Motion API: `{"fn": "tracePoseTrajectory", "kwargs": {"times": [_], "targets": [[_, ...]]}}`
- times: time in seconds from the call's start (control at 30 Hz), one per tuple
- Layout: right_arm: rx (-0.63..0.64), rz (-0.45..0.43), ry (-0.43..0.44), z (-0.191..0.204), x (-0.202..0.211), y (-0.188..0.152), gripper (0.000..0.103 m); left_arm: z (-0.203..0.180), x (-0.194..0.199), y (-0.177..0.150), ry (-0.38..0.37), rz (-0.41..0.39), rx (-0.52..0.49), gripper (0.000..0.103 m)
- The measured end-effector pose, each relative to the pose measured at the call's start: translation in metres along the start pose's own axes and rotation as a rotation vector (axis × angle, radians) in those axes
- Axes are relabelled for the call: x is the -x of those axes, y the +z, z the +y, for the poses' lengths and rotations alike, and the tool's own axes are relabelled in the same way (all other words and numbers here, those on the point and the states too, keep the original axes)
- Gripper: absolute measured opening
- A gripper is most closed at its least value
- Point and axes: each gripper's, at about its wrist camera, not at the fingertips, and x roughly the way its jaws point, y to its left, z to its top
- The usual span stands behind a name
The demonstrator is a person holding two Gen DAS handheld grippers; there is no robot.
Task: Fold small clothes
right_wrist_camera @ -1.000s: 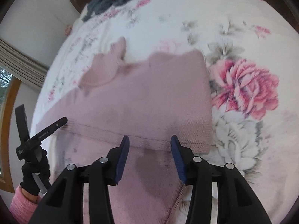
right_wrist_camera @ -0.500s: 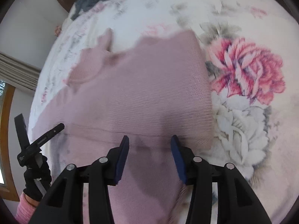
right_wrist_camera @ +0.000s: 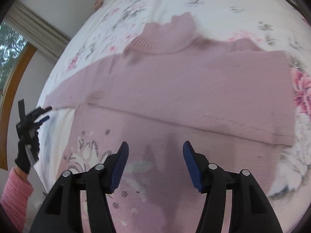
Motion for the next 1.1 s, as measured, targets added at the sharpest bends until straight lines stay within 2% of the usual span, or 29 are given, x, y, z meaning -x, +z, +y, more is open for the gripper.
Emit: {"fn": "tracePoseTrajectory", "kwargs": {"times": [0.07,0.2,0.3,0.43,0.53,0.6,0.73,0.87,0.97,1.1], "targets": [[0.004,0.018,-0.009,0.004,-0.01,-0.002,0.059,0.025,-0.009,0.01,-0.023,0.005,0.081,0.063],[0.01,0.03,-0.031,0.007,-0.022,-0.006,0.059,0.059,-0.022,0.029,-0.125,-0.009,0.219,0.063],[0.003,0.038,-0.039,0.003,-0.027,-0.007,0.059,0.072,-0.029,0.044,-0.183,-0.029,0.293,0.064],[-0.009,0.042,-0.042,-0.002,-0.036,-0.007,0.058,0.075,-0.038,0.057,-0.214,-0.046,0.339,0.064],[-0.005,0.04,-0.049,-0.003,-0.039,-0.007,0.058,0.071,-0.04,0.064,-0.2,-0.061,0.319,0.064],[-0.003,0.039,-0.051,-0.003,-0.039,-0.006,0.059,0.067,-0.041,0.066,-0.183,-0.07,0.297,0.059],[-0.004,0.038,-0.049,-0.004,-0.039,-0.007,0.059,0.068,-0.039,0.07,-0.146,-0.081,0.254,0.028],[-0.005,0.038,-0.048,-0.005,-0.036,-0.009,0.059,0.067,-0.03,0.072,-0.157,-0.094,0.226,0.013],[-0.013,0.036,-0.043,-0.006,-0.031,-0.011,0.059,0.055,-0.018,0.072,-0.168,-0.115,0.18,0.01],[-0.013,0.027,-0.043,-0.008,-0.02,-0.016,0.059,0.022,0.007,0.066,-0.232,-0.149,0.094,0.009]]}}
